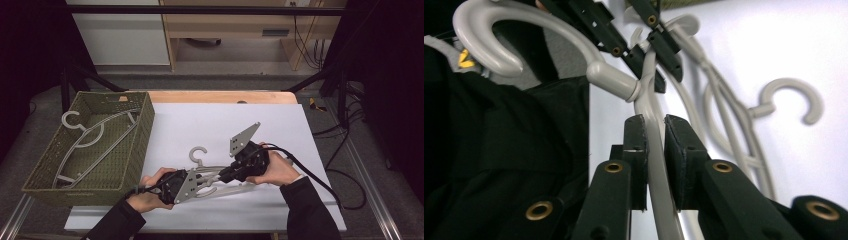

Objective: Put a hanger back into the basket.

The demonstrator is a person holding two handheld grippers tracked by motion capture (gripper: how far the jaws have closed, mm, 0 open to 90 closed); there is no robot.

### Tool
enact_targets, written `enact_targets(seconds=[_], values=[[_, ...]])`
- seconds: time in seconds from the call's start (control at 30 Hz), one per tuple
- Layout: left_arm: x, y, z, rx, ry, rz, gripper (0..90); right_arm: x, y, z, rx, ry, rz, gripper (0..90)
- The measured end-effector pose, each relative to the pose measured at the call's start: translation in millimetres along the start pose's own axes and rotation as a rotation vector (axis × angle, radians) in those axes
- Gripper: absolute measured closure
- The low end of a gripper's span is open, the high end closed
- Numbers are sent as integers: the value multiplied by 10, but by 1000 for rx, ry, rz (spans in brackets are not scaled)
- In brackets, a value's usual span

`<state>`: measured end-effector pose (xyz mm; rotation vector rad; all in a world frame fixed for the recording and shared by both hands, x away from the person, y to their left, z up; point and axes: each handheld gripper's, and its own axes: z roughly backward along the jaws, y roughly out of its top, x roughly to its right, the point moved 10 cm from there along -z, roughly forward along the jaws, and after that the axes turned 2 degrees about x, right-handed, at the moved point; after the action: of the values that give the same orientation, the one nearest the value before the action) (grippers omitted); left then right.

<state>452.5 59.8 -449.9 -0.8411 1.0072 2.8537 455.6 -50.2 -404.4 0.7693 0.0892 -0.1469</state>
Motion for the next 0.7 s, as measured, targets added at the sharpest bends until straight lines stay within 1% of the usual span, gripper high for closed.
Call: enact_targets(seconds=[0.07,0.1,0.17,0.2,0.23,0.27,0.3,0.33,0.4,0.43,0.47,0.5,0.57,0.63,0.67,0.7], values=[[-21,16,12,-2,5,6,781,22,27,32,28,-42,10,750],[-28,32,16,4,6,12,781,37,35,53,41,-59,26,745],[-34,64,25,9,10,26,783,44,54,89,66,-77,26,720],[-48,73,37,3,12,22,785,56,72,106,86,-101,32,708],[-53,92,43,11,11,24,788,69,84,127,99,-128,37,693],[-62,100,42,6,6,55,794,93,106,157,122,-157,45,682],[-73,101,33,2,13,53,794,113,132,196,151,-182,48,665],[-86,76,25,-27,19,45,794,135,156,241,180,-203,51,658],[-97,61,1,-32,17,69,794,172,179,333,223,-230,40,648],[-108,53,3,-36,13,72,794,193,177,367,235,-247,34,642],[-112,58,0,-26,13,91,794,206,165,395,240,-263,27,633],[-127,54,6,-30,17,94,794,213,146,415,248,-274,21,610],[-147,54,15,-34,25,106,794,245,84,454,263,-312,9,576],[-165,58,24,-34,30,126,794,262,24,487,280,-338,-8,544],[-178,50,34,-44,31,130,794,270,-12,507,289,-354,-15,517],[-186,55,34,-39,33,146,794,273,-44,529,302,-370,-19,503]])
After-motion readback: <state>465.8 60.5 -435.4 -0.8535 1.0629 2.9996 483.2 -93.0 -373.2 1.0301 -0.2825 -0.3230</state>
